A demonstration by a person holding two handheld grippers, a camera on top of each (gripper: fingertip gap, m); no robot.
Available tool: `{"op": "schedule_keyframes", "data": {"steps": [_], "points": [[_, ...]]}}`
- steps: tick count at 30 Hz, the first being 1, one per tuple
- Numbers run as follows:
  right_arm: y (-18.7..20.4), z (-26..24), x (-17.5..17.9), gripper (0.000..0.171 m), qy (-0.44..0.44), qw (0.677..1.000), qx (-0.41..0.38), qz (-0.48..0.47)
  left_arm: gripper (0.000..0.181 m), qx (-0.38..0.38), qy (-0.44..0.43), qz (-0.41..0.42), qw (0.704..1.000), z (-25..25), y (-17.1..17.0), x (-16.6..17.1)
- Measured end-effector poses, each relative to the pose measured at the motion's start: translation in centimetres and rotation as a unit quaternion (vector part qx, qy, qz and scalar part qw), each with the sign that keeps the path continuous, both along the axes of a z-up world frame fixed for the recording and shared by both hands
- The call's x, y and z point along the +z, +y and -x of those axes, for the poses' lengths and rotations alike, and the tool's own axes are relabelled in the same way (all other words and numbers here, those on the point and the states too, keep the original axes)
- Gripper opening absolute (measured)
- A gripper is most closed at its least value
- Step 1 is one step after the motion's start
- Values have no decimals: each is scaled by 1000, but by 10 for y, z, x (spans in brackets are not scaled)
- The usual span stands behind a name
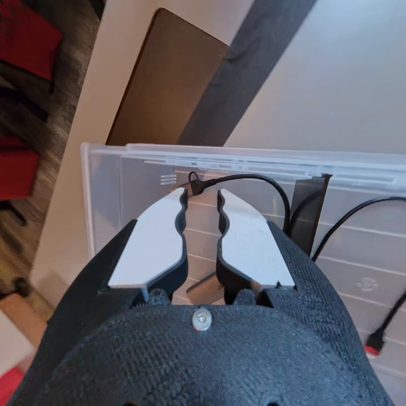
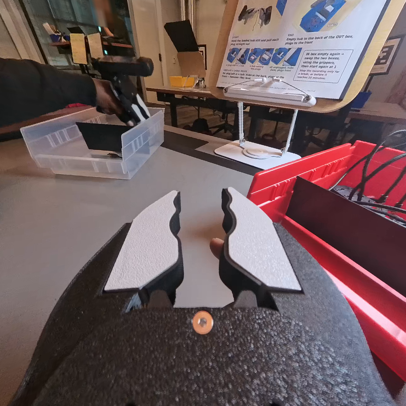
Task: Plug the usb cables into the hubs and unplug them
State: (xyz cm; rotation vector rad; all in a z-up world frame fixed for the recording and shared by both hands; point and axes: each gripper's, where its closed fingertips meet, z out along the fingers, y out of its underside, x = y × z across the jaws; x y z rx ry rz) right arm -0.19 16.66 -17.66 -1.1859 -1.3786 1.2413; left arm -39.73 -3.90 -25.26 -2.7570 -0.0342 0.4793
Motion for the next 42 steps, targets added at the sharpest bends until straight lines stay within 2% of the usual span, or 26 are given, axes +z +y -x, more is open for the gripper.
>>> {"op": "schedule_keyframes", "data": {"steps": [1, 5, 7, 11, 15, 20, 26, 30, 33, 38, 40, 42], "points": [[0, 0, -1, 36, -1, 1000, -1, -4, 30, -26, 4, 19, 999, -2, 0, -5], [1, 0, -2, 35, -5, 1000, -3, -9, 38, -87, 18, 87, 992, 4, -3, -25], [1, 2, -5, 35, -9, 1000, -2, -6, 32, -104, 17, 121, 987, 9, -6, -38], [3, 3, -10, 35, -18, 1000, -5, -7, 22, -118, 25, 77, 990, 16, 6, -39], [4, 3, -10, 35, -19, 1000, -4, -1, 9, -124, 99, 91, 983, 24, -9, -32], [-2, 0, -5, 34, -10, 1000, 4, -6, 7, -106, 172, 38, 979, 18, -26, 24], [-11, -4, 1, 33, 4, 1000, 12, -21, 7, -77, 290, -6, 954, -2, -56, 113], [-21, -3, 4, 33, 13, 999, 28, -15, 7, -58, 348, -85, 932, -36, -61, 172], [-32, 5, 6, 35, 9, 999, 50, -15, 7, -58, 356, -163, 918, -78, -53, 206], [-72, 22, 41, 44, 17, 992, 124, -35, 8, -100, 315, -291, 898, -168, -16, 226], [-97, 28, 51, 50, 11, 982, 181, -47, 8, -125, 280, -343, 888, -209, 1, 221], [-130, 27, 49, 59, -5, 959, 274, -69, 8, -151, 243, -389, 876, -246, 18, 214]]}}
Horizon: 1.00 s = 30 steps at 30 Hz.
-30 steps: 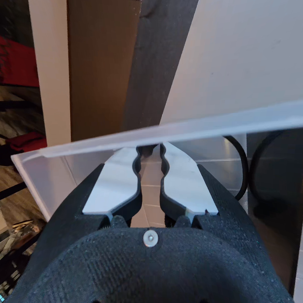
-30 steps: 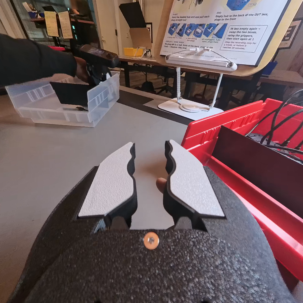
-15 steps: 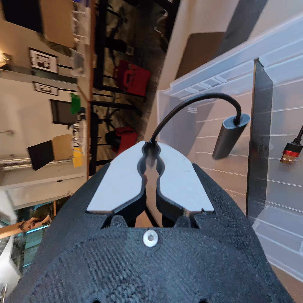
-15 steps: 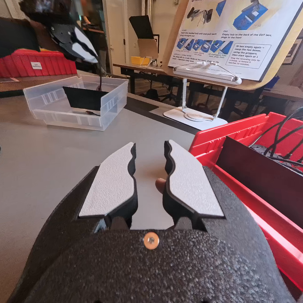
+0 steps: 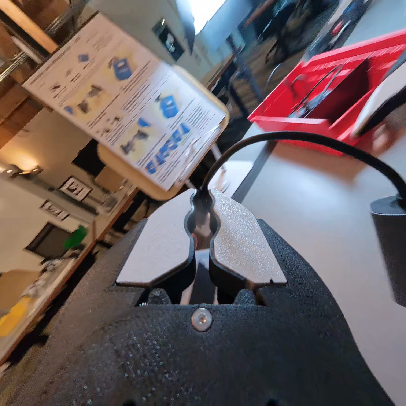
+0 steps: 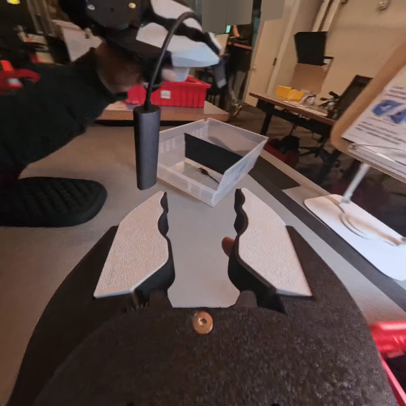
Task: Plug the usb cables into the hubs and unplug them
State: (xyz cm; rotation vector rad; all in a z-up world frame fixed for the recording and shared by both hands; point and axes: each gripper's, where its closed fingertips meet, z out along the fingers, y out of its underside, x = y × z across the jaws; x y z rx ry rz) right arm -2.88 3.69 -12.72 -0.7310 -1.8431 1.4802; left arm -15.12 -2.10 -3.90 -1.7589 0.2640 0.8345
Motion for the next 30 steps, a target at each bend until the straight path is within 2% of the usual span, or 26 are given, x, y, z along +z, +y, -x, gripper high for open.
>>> {"op": "schedule_keyframes", "data": {"steps": [3, 5, 6, 7, 8, 10, 11, 13, 15, 16, 17, 18, 21, 23, 27, 30], "points": [[-45, -21, -30, 78, -51, 987, 145, -43, 7, -80, -62, -31, 994, -47, 25, -17], [-65, -35, -45, 79, -67, 977, 199, -34, 7, -118, -96, -21, 988, -66, 41, -34], [-72, -42, -49, 69, -68, 973, 218, -22, 7, -121, -105, -5, 987, -70, 48, -44], [-78, -47, -50, 49, -66, 970, 235, -6, 7, -123, -109, 2, 986, -71, 52, -51], [-79, -49, -50, 28, -65, 969, 238, 9, 8, -130, -120, 4, 984, -73, 55, -57], [-79, -47, -48, 19, -65, 969, 233, 49, 7, -144, -166, 7, 976, -77, 60, -70], [-78, -45, -46, 20, -70, 968, 231, 71, 7, -148, -182, 9, 972, -79, 61, -76], [-76, -38, -51, 48, -74, 972, 212, 63, 7, -159, -198, 15, 967, -83, 62, -85], [-76, -34, -60, 53, -64, 977, 201, 23, 8, -171, -210, 16, 963, -90, 64, -87], [-78, -35, -61, 53, -60, 977, 204, 18, 8, -176, -215, 17, 961, -93, 66, -88], [-80, -38, -61, 37, -56, 974, 217, 14, 8, -178, -215, 18, 960, -95, 67, -89], [-83, -41, -60, 32, -59, 971, 231, 7, 8, -173, -212, 21, 962, -94, 69, -91], [-84, -41, -56, 32, -42, 975, 218, -14, 8, -167, -220, 13, 961, -91, 69, -94], [-82, -41, -46, 32, -39, 976, 214, 23, 9, -172, -257, 20, 951, -91, 69, -99], [-59, -34, -11, 32, -20, 970, 188, 151, 44, -195, -368, 20, 909, -89, 66, -103], [-20, -22, 14, 33, 14, 962, 124, 245, 46, -222, -411, -24, 884, -86, 58, -93]]}}
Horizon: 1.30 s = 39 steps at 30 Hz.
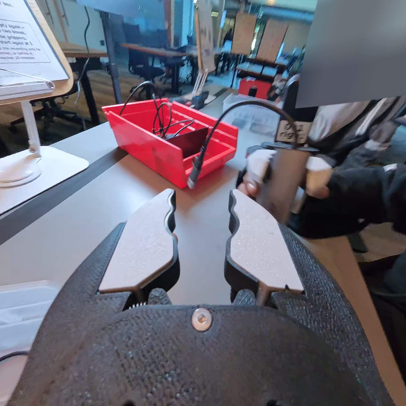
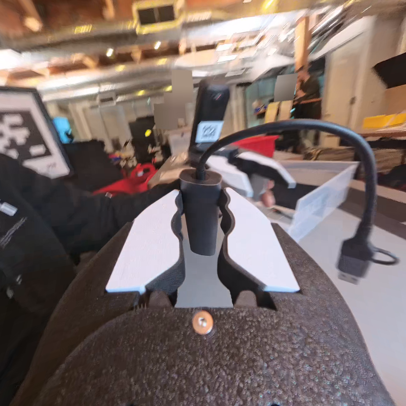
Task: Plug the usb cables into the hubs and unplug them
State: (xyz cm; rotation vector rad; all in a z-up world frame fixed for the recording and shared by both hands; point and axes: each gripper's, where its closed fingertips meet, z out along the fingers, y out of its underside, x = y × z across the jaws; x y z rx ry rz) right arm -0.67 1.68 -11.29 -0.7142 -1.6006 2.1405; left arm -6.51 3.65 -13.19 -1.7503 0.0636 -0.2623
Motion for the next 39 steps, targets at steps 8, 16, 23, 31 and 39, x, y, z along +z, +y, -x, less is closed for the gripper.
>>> {"op": "schedule_keyframes", "data": {"steps": [8, 16, 23, 31, 39], "points": [[52, 14, 15, 32, 1, 987, -139, 84, 37, 10, 160, 5, 987, -48, 17, -30], [18, -10, 14, 31, 80, 990, -79, -81, 19, -89, 152, -57, 983, -65, -3, -16], [-16, -20, -29, 34, 125, 943, -55, -303, 18, -232, 130, -11, 964, -90, -30, -39], [-12, -12, -43, 19, 145, 897, -107, -404, 24, -186, 126, 23, 974, -67, -26, -46], [43, -1, 5, 18, 195, 862, -260, -390, 26, 149, 138, 8, 979, 91, -76, 37]]}}
